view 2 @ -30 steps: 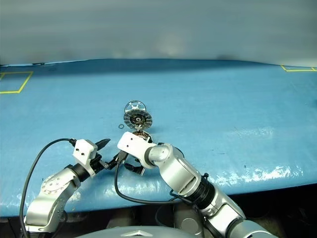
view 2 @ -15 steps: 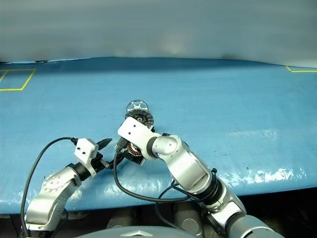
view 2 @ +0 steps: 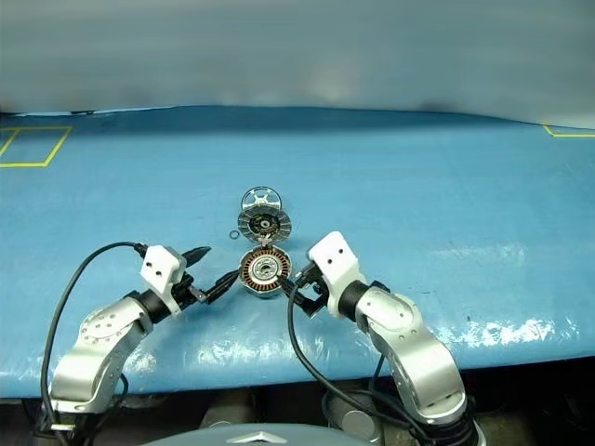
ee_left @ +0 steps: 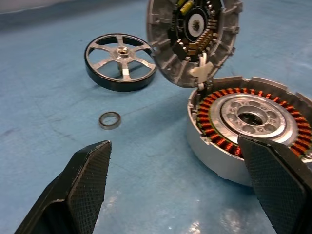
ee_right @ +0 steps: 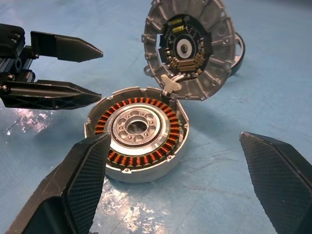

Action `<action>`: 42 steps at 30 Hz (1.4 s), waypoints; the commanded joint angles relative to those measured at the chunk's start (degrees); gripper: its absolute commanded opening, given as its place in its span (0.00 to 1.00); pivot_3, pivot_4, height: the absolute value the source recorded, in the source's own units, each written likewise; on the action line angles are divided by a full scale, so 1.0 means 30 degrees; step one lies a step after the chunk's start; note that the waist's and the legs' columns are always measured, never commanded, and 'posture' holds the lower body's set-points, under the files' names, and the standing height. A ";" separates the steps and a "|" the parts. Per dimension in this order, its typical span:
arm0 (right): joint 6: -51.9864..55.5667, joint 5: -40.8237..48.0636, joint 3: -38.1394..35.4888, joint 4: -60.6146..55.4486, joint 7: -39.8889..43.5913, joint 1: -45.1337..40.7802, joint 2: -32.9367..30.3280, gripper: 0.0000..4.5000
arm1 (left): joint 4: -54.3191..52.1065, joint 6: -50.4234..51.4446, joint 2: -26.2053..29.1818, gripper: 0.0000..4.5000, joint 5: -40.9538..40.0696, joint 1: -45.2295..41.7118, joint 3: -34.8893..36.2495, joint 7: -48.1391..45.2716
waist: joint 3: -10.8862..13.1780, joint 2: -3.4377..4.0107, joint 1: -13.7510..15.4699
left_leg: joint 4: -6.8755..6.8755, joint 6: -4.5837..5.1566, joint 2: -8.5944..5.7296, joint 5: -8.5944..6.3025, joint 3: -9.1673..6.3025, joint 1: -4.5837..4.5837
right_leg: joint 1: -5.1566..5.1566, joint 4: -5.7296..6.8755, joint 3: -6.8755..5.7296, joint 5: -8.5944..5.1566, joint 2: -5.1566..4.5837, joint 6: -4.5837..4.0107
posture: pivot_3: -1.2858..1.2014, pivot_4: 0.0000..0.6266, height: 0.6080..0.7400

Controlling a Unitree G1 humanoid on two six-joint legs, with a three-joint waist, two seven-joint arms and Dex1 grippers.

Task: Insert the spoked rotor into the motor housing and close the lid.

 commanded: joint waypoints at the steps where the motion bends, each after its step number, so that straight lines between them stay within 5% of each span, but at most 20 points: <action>1: -0.1570 0.0298 -0.0476 -0.0174 -0.0343 0.0765 -0.0106 0.95 | 0.0838 -0.0297 0.0175 1.00 -0.0138 -0.0996 0.0717 -0.0108 | 0.0008 -0.0014 -0.0020 | 0.0003 0.0000 0.0000 0.0000 0.0001 0.0008 | 0.0006 0.0001 0.0005 0.0001 0.0002 0.0001 | 0.52 0.24 1.00; 3: -0.2291 0.0391 -0.0589 -0.0119 -0.0530 0.1290 -0.0105 0.87 | 0.1594 -0.0196 0.0377 1.00 -0.0341 -0.1668 0.0682 -0.0671 | 0.0011 -0.0019 0.0023 | 0.0007 -0.0001 -0.0003 0.0000 0.0002 0.0003 | 0.0013 -0.0005 0.0008 0.0004 -0.0002 0.0006 | 0.52 0.24 1.00; 15: -0.3563 0.0208 -0.0326 0.0339 -0.1359 0.2024 -0.0312 0.87 | 1.0304 -0.1191 0.0509 1.00 0.0961 -0.8556 -0.0834 -0.3239 | 0.0022 -0.0042 0.0128 | 0.0028 -0.0002 -0.0015 0.0000 0.0000 -0.0008 | 0.0025 -0.0012 0.0010 0.0070 -0.0003 0.0109 | 0.52 0.24 1.00; 30: -0.3254 0.0377 -0.0487 0.0116 -0.2352 0.2001 -0.0250 0.87 | 1.5763 -0.3592 -0.0119 1.00 0.4647 -1.1412 -0.3065 -0.2749 | 0.0020 -0.0046 0.0164 | 0.0064 0.0000 -0.0017 0.0000 -0.0007 -0.0011 | 0.0048 -0.0007 0.0012 0.0084 0.0000 0.0131 | 0.52 0.24 1.00; 33: -0.3141 0.0448 -0.0490 0.0089 -0.2451 0.1880 -0.0155 0.86 | 1.5900 -0.3767 -0.0074 0.87 0.4753 -1.1299 -0.2979 -0.2732 | 0.0019 -0.0046 0.0156 | 0.0069 0.0000 -0.0017 0.0000 -0.0007 0.0015 | 0.0070 0.0001 0.0013 0.0085 0.0000 0.0134 | 0.52 0.24 1.00; 42: -0.2819 0.0456 -0.0534 0.0380 -0.2696 0.1640 -0.0175 0.86 | 1.4040 -0.2640 0.0192 0.22 0.4254 -0.9311 -0.2437 -0.2865 | 0.0014 -0.0039 -0.0009 | 0.0072 0.0001 -0.0013 0.0000 0.0004 0.0076 | 0.0097 0.0031 0.0039 0.0090 0.0010 0.0137 | 0.52 0.24 1.00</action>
